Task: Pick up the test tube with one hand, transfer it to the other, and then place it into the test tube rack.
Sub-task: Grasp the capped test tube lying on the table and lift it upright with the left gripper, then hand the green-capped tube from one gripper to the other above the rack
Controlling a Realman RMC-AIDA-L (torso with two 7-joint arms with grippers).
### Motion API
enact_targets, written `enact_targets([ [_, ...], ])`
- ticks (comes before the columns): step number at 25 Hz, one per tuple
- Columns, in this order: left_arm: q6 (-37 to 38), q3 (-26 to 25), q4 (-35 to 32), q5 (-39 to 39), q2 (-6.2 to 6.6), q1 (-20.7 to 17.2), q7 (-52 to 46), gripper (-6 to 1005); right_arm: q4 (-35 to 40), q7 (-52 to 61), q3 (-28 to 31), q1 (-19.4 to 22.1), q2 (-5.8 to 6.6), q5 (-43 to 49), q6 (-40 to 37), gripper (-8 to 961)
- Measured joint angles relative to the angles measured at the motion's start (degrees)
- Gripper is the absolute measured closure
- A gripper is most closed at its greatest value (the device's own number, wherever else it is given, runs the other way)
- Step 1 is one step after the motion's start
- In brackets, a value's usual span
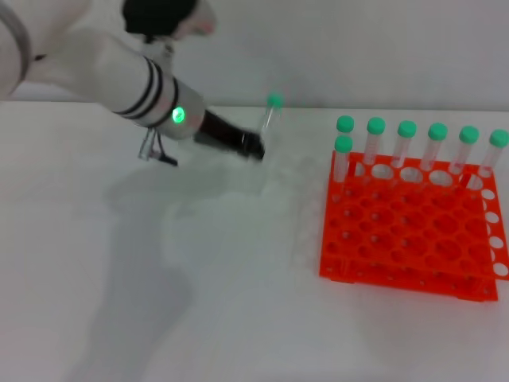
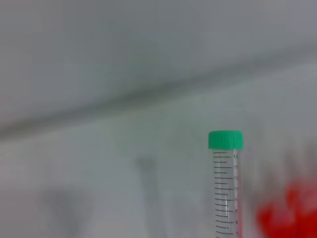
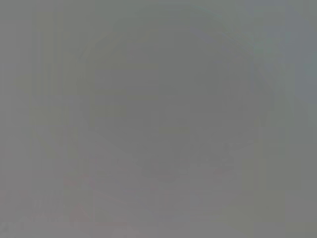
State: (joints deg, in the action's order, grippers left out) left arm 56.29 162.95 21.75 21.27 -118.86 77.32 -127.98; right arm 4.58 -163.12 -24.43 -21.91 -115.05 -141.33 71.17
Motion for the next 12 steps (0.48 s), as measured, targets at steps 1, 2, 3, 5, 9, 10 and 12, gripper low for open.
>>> enact_targets([
  [1,-0.03,0.00,1.15,-5.40,0.02,-1.21,3.00,818,0.02,0.00,0.00,0.00,0.00,0.00,0.02,80],
  [2,-0.02,-0.01,2.11,-11.14,0.10,-2.66,5.97,818,0.03,0.10,0.00,0.01,0.00,-0.01,0.04,80],
  [3,0.05,0.00,2.83,-16.42,0.18,-4.21,8.87,818,0.04,0.32,0.00,0.02,0.00,-0.01,0.05,80],
  [5,0.31,-0.01,3.41,-25.87,0.34,-7.18,13.24,818,0.05,1.17,0.04,0.04,0.03,0.00,0.06,80],
  [9,2.47,0.00,3.47,-44.37,0.38,-13.54,23.49,818,0.07,2.98,1.52,0.11,0.18,0.00,-0.03,80],
  [10,3.47,-0.01,3.19,-48.94,0.30,-15.08,26.61,818,0.23,3.98,1.92,0.11,0.24,0.00,-0.32,80],
  [12,6.54,0.00,0.63,-61.66,0.01,-19.60,35.96,818,0.93,7.11,2.11,0.23,0.45,0.10,-1.44,80],
])
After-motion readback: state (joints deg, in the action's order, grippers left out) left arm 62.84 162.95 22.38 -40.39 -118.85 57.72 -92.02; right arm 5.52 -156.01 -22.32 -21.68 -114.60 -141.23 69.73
